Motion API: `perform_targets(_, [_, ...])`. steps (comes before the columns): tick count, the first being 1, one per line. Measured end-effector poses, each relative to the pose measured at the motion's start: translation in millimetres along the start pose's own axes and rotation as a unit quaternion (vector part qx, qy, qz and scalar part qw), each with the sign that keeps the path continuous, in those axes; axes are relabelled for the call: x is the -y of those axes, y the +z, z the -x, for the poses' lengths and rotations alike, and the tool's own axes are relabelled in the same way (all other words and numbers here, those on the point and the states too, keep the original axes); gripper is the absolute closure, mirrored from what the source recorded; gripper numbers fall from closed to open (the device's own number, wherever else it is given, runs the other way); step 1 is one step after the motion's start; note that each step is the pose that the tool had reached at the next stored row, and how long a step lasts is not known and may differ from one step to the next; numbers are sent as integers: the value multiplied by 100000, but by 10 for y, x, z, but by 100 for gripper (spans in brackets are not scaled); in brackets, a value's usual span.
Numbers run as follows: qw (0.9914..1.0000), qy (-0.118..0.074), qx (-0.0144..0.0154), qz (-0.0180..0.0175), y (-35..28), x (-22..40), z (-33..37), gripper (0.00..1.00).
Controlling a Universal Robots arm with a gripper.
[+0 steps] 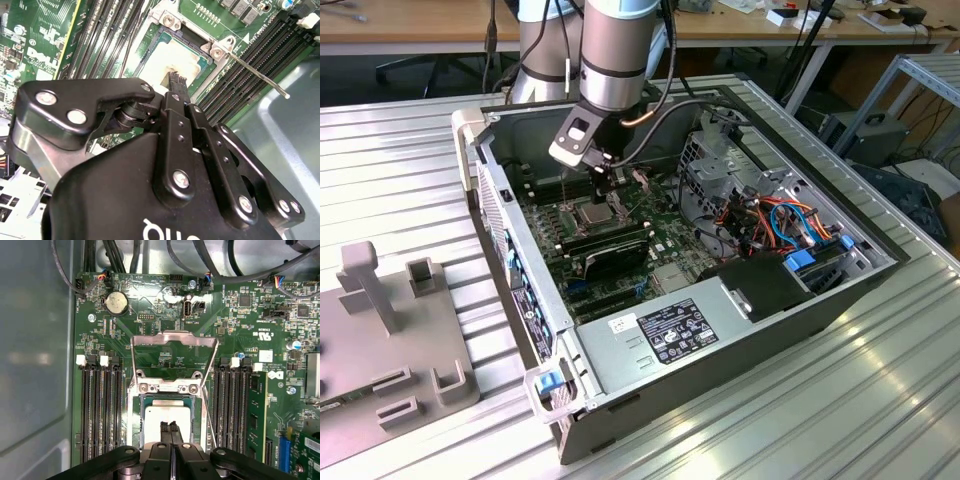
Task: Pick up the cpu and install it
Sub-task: 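Close the cpu cover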
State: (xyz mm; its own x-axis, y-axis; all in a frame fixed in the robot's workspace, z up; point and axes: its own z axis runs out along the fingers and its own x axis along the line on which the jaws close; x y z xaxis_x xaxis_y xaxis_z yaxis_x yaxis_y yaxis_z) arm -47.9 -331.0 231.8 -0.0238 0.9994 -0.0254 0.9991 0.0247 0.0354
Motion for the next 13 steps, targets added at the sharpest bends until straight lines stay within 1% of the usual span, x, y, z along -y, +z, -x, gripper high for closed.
perform_targets(1, [100000, 1, 3, -2, -17, -1, 1, 89])
perform_targets(3, [100000, 3, -1, 0, -88, -3, 2, 89])
perform_targets(8, [100000, 1, 0, -3, -185, -6, 5, 89])
perform_targets(13, [100000, 2, -2, -1, -188, -7, 5, 89])
